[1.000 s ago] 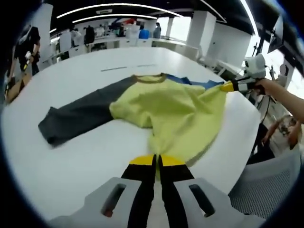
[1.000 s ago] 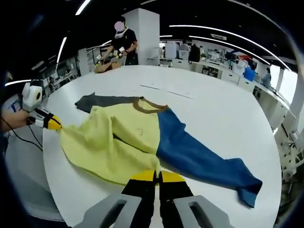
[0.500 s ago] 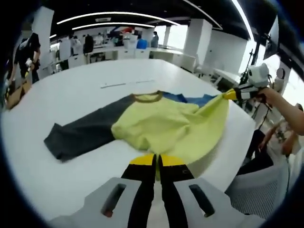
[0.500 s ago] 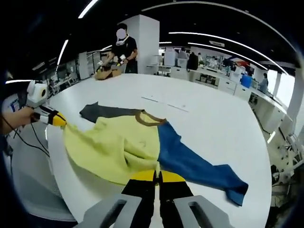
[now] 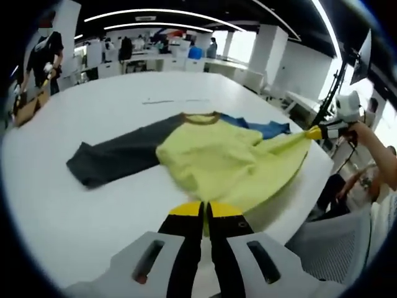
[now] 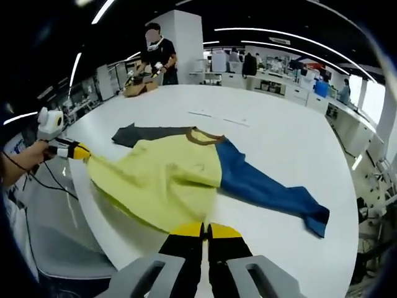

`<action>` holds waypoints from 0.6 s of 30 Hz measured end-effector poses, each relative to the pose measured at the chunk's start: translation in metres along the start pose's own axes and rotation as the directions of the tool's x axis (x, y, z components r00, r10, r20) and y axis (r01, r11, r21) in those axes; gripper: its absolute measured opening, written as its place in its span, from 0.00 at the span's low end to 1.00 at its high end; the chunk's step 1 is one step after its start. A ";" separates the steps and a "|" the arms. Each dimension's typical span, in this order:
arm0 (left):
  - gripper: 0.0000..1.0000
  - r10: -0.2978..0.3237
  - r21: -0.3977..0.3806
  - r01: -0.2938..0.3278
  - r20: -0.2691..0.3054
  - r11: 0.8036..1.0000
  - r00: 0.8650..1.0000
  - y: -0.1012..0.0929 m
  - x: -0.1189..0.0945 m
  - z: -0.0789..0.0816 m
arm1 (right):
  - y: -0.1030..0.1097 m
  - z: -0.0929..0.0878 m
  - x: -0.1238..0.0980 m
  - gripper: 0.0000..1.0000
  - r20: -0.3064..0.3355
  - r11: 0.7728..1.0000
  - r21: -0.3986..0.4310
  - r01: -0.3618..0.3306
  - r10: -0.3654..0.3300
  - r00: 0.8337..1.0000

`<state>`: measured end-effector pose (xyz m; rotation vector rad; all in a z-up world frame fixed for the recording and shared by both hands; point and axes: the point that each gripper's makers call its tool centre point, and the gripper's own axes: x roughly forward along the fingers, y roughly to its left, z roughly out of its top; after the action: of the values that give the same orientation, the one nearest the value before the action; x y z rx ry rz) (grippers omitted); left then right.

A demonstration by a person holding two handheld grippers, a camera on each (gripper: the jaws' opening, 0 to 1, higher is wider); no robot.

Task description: Fold the garment on the visible template until the final outline fits inside the template.

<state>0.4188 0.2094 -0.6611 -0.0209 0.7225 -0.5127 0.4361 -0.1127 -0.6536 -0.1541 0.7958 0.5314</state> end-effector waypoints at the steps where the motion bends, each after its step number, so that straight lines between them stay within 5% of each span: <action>1: 0.00 0.001 -0.003 -0.001 -0.001 1.000 1.000 0.000 -0.001 -0.002 | 0.001 -0.001 -0.001 0.00 -0.004 1.000 -0.002 -0.002 0.002 1.000; 18: 0.00 0.027 -0.006 -0.027 -0.061 1.000 0.998 0.000 -0.016 -0.031 | 0.033 -0.056 -0.012 0.00 -0.100 0.996 0.081 -0.023 0.031 0.995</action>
<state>0.3889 0.2218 -0.6746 -0.0015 0.7831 -0.4869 0.3766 -0.1078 -0.6818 -0.0976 0.9173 0.5194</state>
